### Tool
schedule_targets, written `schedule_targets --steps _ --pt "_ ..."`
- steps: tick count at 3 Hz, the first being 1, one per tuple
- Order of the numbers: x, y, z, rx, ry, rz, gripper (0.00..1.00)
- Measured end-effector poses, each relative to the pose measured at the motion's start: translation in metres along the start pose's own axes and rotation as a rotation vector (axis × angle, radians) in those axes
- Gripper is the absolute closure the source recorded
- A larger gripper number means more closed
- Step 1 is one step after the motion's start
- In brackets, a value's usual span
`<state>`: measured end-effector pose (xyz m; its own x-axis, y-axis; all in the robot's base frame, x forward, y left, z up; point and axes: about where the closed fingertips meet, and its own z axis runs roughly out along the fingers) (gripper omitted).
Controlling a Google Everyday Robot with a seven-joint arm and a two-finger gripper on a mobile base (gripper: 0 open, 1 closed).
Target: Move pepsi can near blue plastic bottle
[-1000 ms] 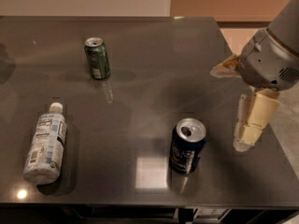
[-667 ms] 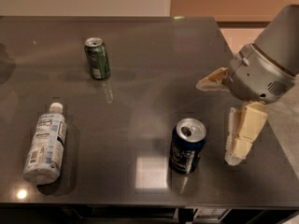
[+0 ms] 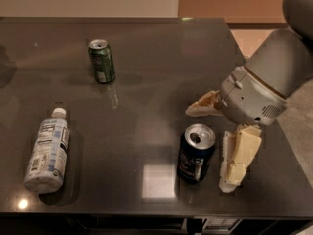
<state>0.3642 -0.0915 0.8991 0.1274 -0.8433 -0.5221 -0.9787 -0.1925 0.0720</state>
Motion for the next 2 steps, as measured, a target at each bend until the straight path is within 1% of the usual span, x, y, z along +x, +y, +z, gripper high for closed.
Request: schedule_targets --steps 1,2 --pt "-0.0057 0.0033 0.0097 -0.016 -0.012 -0.016 0.23" --pt "-0.0092 0.0013 0.0107 -0.015 -0.019 -0.019 0.47"
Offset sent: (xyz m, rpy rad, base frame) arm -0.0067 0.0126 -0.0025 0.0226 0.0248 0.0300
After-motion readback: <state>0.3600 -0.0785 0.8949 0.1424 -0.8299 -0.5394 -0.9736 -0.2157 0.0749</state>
